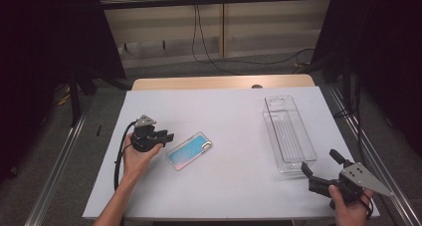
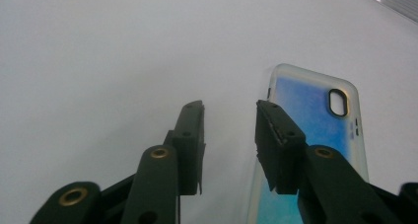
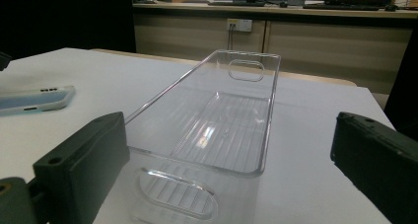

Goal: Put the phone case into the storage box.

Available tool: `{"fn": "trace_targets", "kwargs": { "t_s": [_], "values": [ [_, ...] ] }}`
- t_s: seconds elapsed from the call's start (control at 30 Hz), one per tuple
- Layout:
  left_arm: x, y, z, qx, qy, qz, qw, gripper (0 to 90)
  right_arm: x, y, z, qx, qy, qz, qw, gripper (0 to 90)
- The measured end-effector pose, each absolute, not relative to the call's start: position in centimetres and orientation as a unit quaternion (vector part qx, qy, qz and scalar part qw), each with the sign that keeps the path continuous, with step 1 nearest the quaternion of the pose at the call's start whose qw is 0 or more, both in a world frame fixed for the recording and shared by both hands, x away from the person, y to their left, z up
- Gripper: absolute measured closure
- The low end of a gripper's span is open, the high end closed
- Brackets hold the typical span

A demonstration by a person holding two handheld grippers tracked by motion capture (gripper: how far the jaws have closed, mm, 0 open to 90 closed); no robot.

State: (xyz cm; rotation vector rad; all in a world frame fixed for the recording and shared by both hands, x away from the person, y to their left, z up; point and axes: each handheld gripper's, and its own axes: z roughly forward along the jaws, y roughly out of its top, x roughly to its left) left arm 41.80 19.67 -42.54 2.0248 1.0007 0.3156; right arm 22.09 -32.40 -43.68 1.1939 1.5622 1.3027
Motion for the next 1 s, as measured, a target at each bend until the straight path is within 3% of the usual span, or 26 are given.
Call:
{"fn": "trace_targets", "kwargs": {
  "t_s": [0.17, 0.23, 0.43, 0.73, 1.0],
  "values": [
    [41.7, 19.6, -42.5, 0.800, 0.407, 0.143, 0.416, 45.6, 22.1, -32.4, -43.7, 0.468, 0.613, 0.510, 0.382, 0.8],
    [41.8, 19.6, -42.5, 0.793, 0.416, 0.150, 0.419, 30.5, 22.1, -32.4, -43.7, 0.468, 0.612, 0.511, 0.382, 0.8],
    [41.9, 19.5, -42.4, 0.782, 0.423, 0.144, 0.434, 5.4, 22.1, -32.4, -43.6, 0.467, 0.612, 0.510, 0.384, 0.8],
    [40.6, 19.3, -41.6, 0.802, 0.393, 0.148, 0.425, 4.4, 22.1, -32.4, -43.7, 0.466, 0.614, 0.509, 0.383, 0.8],
    [39.6, 19.4, -41.3, 0.807, 0.368, 0.118, 0.445, 5.0, 22.1, -32.3, -43.7, 0.467, 0.613, 0.508, 0.384, 0.8]
  ]
}}
